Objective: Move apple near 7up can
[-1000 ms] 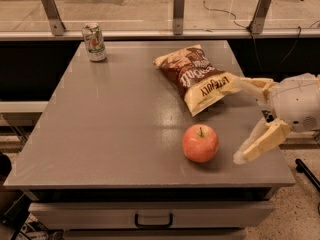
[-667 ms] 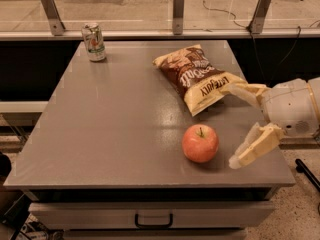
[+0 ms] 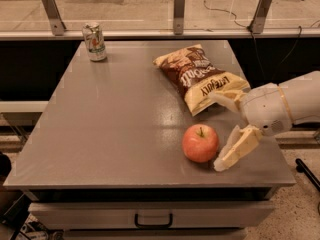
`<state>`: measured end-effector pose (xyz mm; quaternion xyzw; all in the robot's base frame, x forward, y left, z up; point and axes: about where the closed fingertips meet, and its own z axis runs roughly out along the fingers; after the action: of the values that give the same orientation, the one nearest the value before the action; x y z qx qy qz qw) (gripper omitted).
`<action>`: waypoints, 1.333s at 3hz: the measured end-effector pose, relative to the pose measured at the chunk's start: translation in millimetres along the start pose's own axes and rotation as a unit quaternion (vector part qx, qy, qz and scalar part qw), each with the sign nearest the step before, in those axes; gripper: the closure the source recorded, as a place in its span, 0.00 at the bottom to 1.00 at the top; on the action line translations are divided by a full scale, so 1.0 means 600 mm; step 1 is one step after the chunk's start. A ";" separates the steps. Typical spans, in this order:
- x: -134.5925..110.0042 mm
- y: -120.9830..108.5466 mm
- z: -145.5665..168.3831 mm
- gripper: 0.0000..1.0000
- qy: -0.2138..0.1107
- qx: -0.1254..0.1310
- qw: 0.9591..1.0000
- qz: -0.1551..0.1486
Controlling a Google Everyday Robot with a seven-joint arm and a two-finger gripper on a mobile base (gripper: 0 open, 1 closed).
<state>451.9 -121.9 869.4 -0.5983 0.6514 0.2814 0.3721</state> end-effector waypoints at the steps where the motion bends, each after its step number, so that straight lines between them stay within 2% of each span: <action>1: 0.018 0.005 0.026 0.00 0.000 -0.028 1.000 0.011; 2: 0.033 0.011 0.038 0.18 0.002 -0.039 0.999 0.021; 4: 0.037 0.027 0.044 0.65 0.011 -0.051 0.999 0.016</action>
Offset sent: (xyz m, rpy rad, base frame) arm -0.0060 0.0053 -0.0458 0.0033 0.1175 0.0421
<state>439.8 -111.0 835.2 -0.6086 0.6502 0.3135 0.3294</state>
